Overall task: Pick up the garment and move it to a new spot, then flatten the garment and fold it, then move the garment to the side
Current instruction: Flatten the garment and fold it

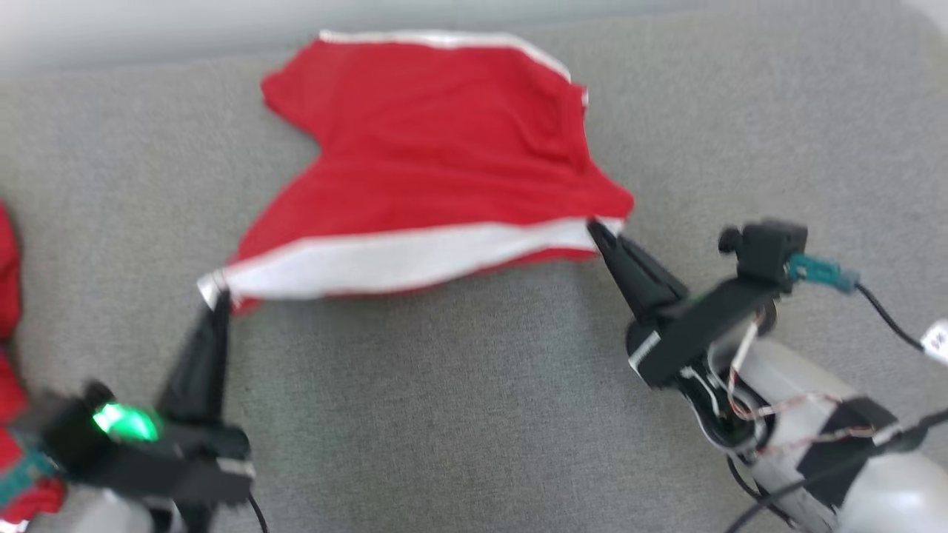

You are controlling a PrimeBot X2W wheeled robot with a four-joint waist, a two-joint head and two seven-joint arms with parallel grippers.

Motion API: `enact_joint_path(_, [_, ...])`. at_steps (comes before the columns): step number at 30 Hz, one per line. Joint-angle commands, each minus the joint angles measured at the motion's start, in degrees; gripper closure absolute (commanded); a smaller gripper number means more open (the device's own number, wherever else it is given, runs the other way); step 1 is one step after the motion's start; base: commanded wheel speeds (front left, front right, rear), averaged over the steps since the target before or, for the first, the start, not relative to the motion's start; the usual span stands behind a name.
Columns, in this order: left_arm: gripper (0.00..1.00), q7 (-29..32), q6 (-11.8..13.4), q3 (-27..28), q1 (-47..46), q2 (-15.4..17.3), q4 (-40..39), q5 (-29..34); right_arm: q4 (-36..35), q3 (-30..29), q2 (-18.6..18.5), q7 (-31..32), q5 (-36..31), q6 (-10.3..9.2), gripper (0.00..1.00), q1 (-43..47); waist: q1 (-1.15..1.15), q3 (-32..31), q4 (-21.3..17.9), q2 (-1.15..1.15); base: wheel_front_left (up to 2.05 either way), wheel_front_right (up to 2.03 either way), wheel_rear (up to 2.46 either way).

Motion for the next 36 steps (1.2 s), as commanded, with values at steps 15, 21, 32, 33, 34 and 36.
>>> enact_joint_path(15, [1.0, -0.3, -2.4, 4.2, 19.6, -9.6, -0.2, 6.3, -7.9, -0.9, -7.1, 0.3, 2.4, 0.03, 1.0, 18.4, 0.02, -9.9, 2.0, 0.0, 0.0, 0.0, 0.0])
enact_joint_path(21, [1.0, -0.3, -3.1, 5.6, 25.0, -12.8, 0.0, 7.8, -11.5, -1.7, -10.7, 2.6, 3.4, 0.03, 1.0, 24.6, 0.02, -12.2, 2.5, 0.0, 0.0, 0.0, 0.0])
enact_joint_path(32, [1.0, -0.3, -3.4, 6.5, 26.9, -13.4, 0.5, 10.0, -17.1, -6.7, -13.8, 4.9, 4.6, 0.0, 1.0, 32.0, 0.02, -11.9, 2.7, 0.0, 0.0, 0.0, 0.0])
enact_joint_path(33, [1.0, -0.3, -3.5, 6.0, 25.5, -12.7, 0.6, 11.3, -17.9, -7.0, -12.4, 5.3, 3.5, 0.0, 1.0, 31.7, 0.02, -11.6, 2.7, 0.0, 0.0, 0.0, 0.0])
enact_joint_path(34, [1.0, -0.3, -3.6, 5.4, 24.5, -12.4, 0.6, 12.3, -18.2, -7.4, -11.7, 5.0, 3.0, 0.0, 1.0, 31.5, 0.02, -11.5, 2.7, 0.0, 0.0, 0.0, 0.0])
enact_joint_path(36, [1.0, -0.3, -3.6, 4.5, 22.4, -11.6, 0.6, 13.8, -18.7, -8.0, -10.7, 4.7, 1.9, 0.0, 1.0, 30.7, 0.02, -11.2, 2.6, 0.0, 0.0, 0.0, 0.0])
